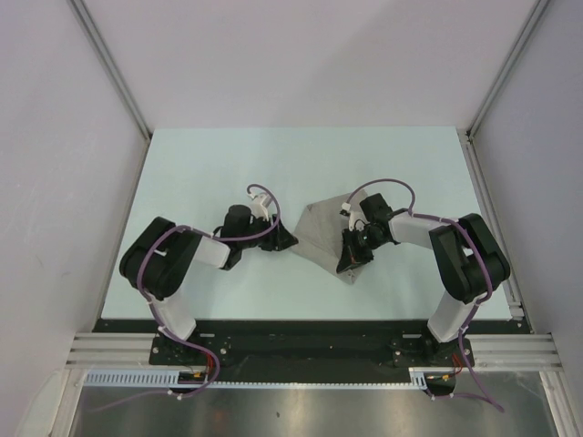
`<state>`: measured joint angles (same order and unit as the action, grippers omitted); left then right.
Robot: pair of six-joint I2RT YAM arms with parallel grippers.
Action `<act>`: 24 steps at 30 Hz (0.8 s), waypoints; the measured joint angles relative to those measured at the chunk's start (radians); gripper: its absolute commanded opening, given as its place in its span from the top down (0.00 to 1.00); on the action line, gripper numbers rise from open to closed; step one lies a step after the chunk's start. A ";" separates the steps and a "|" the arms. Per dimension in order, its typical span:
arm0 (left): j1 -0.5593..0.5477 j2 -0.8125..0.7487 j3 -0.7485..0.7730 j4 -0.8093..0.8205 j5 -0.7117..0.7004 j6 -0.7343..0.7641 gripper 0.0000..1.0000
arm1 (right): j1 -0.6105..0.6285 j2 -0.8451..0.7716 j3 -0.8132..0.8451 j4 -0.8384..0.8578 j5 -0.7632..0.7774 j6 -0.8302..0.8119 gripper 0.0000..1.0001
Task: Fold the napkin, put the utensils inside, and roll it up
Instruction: Roll the napkin with the utensil
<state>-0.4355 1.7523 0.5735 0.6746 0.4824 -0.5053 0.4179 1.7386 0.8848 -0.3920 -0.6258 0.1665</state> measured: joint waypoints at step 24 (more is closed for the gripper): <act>0.000 0.055 0.067 -0.056 0.056 -0.051 1.00 | 0.013 -0.037 0.003 -0.022 0.051 0.024 0.67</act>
<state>-0.4355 1.8069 0.6407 0.6189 0.5388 -0.5568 0.4305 1.7020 0.8875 -0.4141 -0.5747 0.1902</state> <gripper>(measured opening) 0.111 0.270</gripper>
